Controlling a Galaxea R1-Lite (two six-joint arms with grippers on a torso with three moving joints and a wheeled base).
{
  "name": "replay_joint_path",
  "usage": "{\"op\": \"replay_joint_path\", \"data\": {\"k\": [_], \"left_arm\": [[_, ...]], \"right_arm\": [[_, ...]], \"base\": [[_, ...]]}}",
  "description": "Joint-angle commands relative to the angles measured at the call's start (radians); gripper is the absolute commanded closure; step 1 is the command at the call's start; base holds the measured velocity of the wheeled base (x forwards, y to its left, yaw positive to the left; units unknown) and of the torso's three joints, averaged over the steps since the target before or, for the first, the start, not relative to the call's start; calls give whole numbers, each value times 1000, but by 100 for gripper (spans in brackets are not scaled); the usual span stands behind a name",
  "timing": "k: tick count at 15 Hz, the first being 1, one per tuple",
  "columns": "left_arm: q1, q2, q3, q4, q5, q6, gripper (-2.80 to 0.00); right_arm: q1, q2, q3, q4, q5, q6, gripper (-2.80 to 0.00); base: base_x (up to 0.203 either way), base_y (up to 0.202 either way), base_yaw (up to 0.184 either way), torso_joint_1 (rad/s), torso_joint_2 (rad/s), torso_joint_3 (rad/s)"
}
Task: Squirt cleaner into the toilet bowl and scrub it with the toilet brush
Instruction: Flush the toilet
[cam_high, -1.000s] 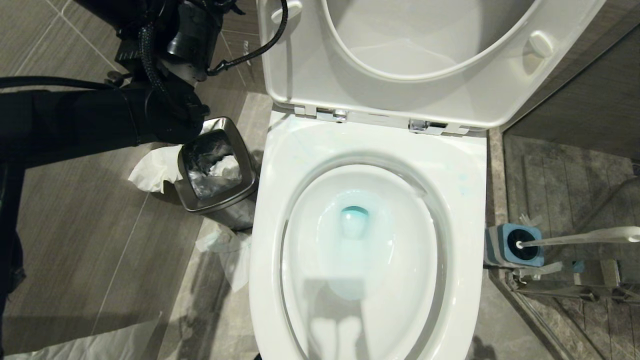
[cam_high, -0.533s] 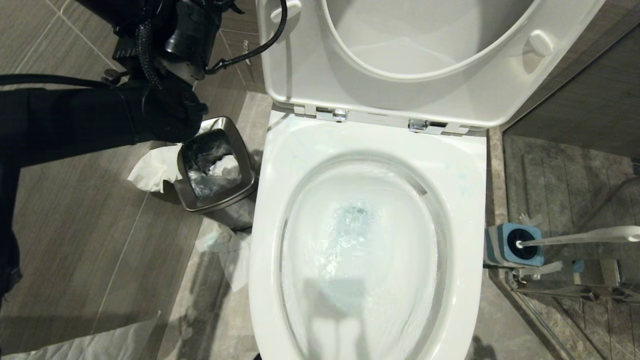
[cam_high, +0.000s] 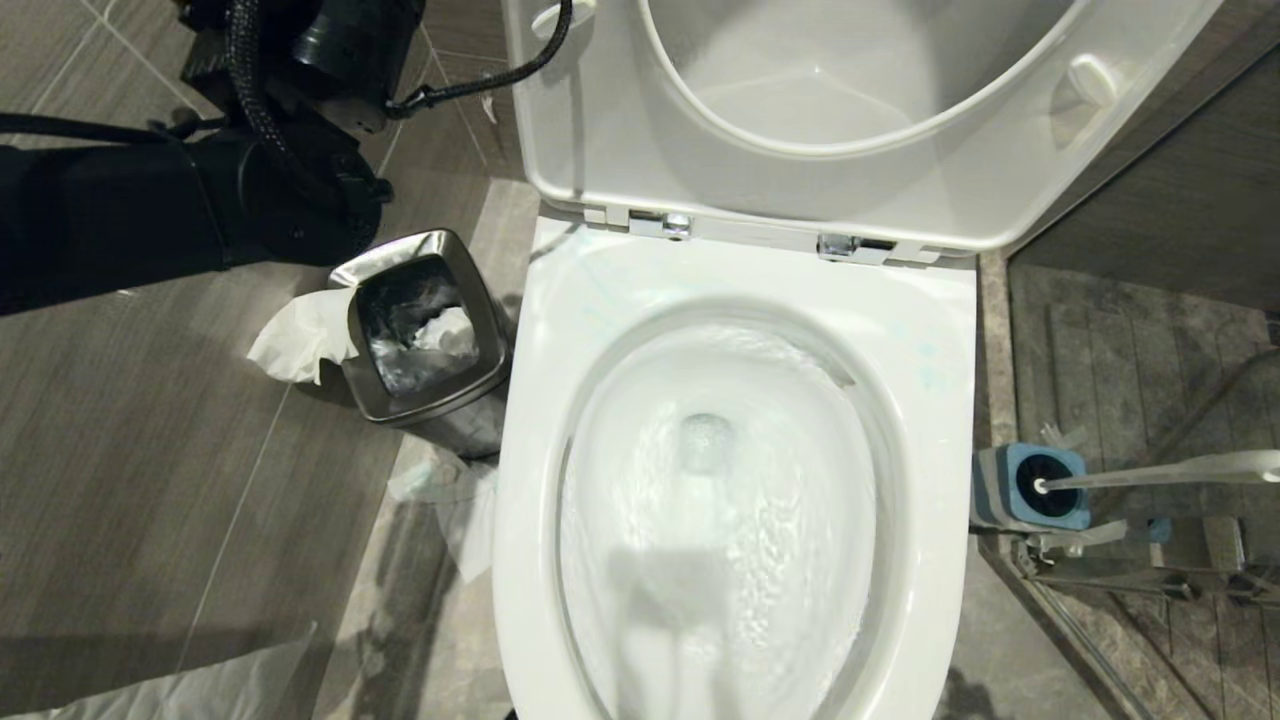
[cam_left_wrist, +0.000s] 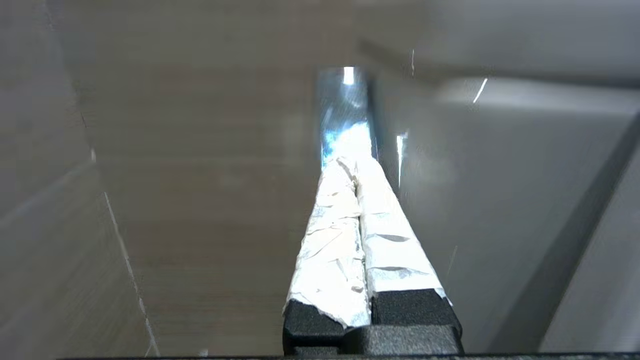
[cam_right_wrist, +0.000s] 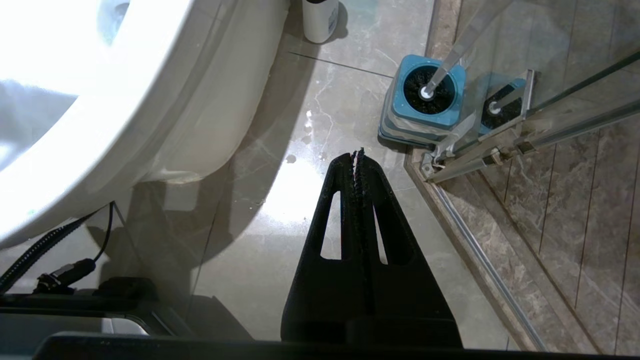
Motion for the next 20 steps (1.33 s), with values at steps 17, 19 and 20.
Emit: {"op": "replay_joint_path", "data": {"k": [17,19,20], "left_arm": [[-20,-190,-1,50,0,67,0],[-31,-208,-1,76,3,65,0],[-32,-220,-1,102,3,65,0]], "right_arm": [[0,2,0,-1,0,0,0],[0,2,0,-1,0,0,0],[0,2,0,-1,0,0,0]], "base": [[0,0,0,0,0,0],[0,0,0,0,0,0],[0,0,0,0,0,0]]}}
